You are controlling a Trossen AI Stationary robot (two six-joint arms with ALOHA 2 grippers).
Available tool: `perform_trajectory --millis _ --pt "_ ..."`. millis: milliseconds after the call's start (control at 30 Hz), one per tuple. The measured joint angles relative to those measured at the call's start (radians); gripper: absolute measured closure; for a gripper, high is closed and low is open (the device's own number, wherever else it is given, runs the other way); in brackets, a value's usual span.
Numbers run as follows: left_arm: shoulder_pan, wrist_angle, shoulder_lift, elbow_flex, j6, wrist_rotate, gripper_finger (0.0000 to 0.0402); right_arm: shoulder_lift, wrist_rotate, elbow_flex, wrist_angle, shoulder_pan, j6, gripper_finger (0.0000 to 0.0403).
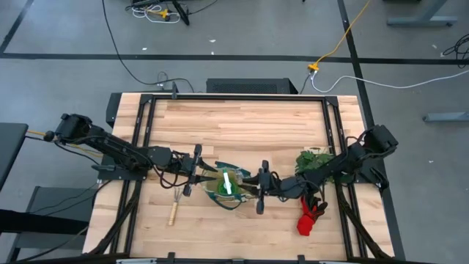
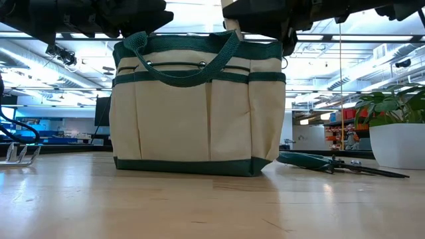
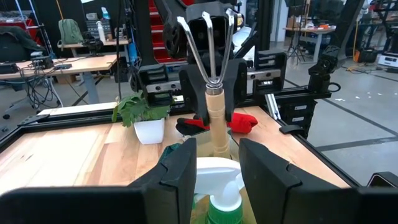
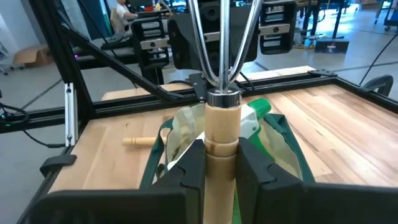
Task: Pick & Place Garden tools in Gardening bag
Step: Put the top brown hand rake into the gardening bag
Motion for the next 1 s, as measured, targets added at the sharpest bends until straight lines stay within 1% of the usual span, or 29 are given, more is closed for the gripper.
perform_trajectory --millis 233,433,733,1000 --pt "0.000 -0.001 0.000 0.000 0.000 0.000 0.0275 0.055 0.010 0.001 0.002 0.000 0.016 0.0359" --pt "0.000 -0.006 0.000 0.000 0.000 0.000 0.0275 0.058 0.026 0.001 0.009 0.000 0.014 0.0359" --pt "0.000 -0.007 0.000 0.000 0.000 0.000 0.0275 0.058 0.020 0.001 -0.001 0.000 0.014 0.0326" --pt "0.000 -0.007 0.000 0.000 0.000 0.000 0.0275 0.058 0.014 0.001 -0.004 0.000 0.009 0.0305"
